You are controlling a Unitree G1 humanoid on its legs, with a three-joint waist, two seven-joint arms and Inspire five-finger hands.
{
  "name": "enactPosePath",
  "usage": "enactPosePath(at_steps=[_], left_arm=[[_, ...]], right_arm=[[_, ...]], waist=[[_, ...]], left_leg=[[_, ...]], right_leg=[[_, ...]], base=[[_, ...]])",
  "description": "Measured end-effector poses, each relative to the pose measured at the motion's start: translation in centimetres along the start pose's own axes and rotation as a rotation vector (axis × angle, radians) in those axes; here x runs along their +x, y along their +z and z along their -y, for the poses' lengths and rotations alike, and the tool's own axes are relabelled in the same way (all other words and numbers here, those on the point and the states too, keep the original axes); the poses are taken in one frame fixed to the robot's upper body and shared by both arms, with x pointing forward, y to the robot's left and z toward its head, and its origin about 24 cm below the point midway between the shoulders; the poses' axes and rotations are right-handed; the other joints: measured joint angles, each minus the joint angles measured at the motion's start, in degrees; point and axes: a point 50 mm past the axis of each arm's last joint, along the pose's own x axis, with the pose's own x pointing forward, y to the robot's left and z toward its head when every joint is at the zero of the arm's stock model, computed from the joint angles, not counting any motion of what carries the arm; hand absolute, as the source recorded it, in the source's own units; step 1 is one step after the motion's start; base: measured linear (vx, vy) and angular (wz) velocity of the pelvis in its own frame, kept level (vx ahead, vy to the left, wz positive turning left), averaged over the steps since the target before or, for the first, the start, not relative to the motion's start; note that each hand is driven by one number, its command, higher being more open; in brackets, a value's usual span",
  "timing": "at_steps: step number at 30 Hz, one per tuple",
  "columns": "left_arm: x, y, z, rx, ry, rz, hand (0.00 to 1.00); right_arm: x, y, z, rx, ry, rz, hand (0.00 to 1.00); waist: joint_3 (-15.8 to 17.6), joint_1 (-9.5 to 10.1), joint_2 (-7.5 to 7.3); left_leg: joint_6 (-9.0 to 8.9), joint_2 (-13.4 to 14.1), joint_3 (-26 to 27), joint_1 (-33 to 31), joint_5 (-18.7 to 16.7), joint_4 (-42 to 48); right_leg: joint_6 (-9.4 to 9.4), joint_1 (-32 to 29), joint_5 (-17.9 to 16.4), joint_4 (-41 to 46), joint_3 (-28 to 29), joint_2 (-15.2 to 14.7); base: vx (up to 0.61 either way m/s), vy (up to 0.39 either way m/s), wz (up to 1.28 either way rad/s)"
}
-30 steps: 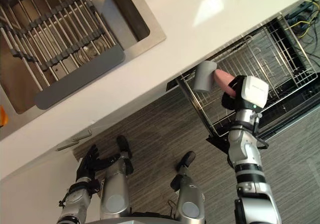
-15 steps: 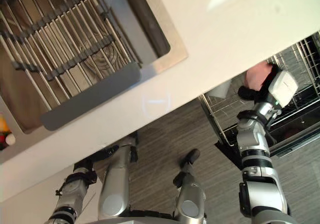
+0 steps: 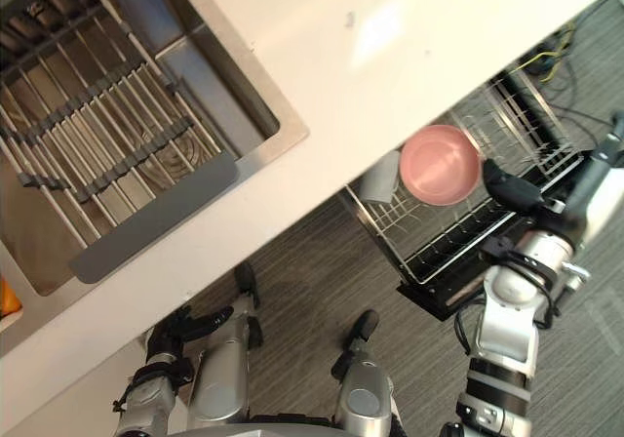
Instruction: Walk over to the sink, pick up the cup, carry it to the dishwasher, place the cup inside the dishwasher, then close the dishwasher door
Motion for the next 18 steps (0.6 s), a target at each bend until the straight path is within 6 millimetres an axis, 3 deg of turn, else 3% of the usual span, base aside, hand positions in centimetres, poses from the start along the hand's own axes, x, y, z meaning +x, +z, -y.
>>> enactPosePath(at_steps=[7, 9, 13, 14, 15, 16, 17, 18], left_arm=[[-2.7, -4.3, -1.6, 0.01, 0.076, -0.141, 1.0], [-3.4, -5.3, -2.1, 0.018, 0.1, -0.191, 1.0], [-3.8, -6.0, -2.7, 0.029, 0.122, -0.234, 1.0], [-3.5, -5.6, -2.9, 0.041, 0.121, -0.23, 1.0], [-3.0, -5.1, -2.9, 0.046, 0.115, -0.219, 1.0], [-2.1, -4.2, -1.9, 0.049, 0.084, -0.199, 1.0], [-2.0, -4.0, -1.7, 0.05, 0.079, -0.193, 1.0], [-1.5, -3.4, -1.0, 0.057, 0.051, -0.173, 1.0]], right_arm=[[-0.4, -2.2, 5.9, -0.07, -0.303, -0.108, 1.0], [-0.9, -4.4, 8.0, -0.096, -0.401, -0.231, 1.0], [-2.9, -8.8, 8.8, -0.092, -0.421, -0.471, 1.0], [-3.9, -10.2, 8.5, -0.076, -0.418, -0.554, 0.0], [-4.5, -11.0, 8.3, -0.048, -0.421, -0.608, 0.0], [-4.9, -12.0, 7.4, 0.002, -0.413, -0.673, 0.0], [-4.9, -12.2, 7.3, 0.011, -0.412, -0.685, 0.0], [-5.1, -12.7, 6.3, 0.066, -0.407, -0.731, 0.0]], waist=[[-8.2, -1.55, 0.55], [-10.9, -2.05, 0.57], [-11.9, -2.28, 0.77], [-11.9, -2.3, 0.66], [-11.8, -2.21, 0.67], [-10.6, -2.29, 2.95], [-10.3, -2.27, 3.36], [-9.4, -2.11, 4.78]], left_leg=[[-1.07, 0.5, 2.1, 5.4, -0.5, -1.8], [-1.06, 0.7, 2.8, 6.7, -0.7, -2.1], [-1.37, 1.6, 4.9, 7.8, -1.3, -1.4], [-1.39, 1.7, 5.4, 6.9, -1.3, -0.5], [-1.4, 1.9, 5.9, 5.2, -1.3, 0.7], [-1.5, 4.6, 9.2, 2.6, -1.0, 2.1], [-1.44, 5.0, 9.8, 2.2, -0.9, 1.9], [-1.09, 5.7, 11.6, 1.4, 0.3, 0.6]], right_leg=[[0.81, 3.3, -0.6, -0.1, 0.6, 0.1], [0.81, 3.8, -0.6, 0.0, 0.5, 0.1], [0.79, 4.5, -1.1, 0.0, 0.5, 0.2], [0.73, 3.9, -2.7, 0.0, 0.0, 0.0], [1.0, 2.7, -4.4, -0.1, -0.6, -0.3], [0.45, 0.2, -4.7, 0.6, -1.1, 1.0], [0.24, -0.4, -4.8, 0.8, -1.1, 1.1], [-0.39, -2.5, -4.7, 1.8, -1.0, 1.2]], base=[[0.0, -0.036, -0.15], [0.01, -0.023, -0.12], [-0.04, -0.027, -0.2], [-0.09, -0.048, -0.11], [-0.18, -0.069, -0.01], [-0.13, -0.043, 0.04], [-0.16, -0.013, 0.09], [-0.11, 0.028, -0.02]])
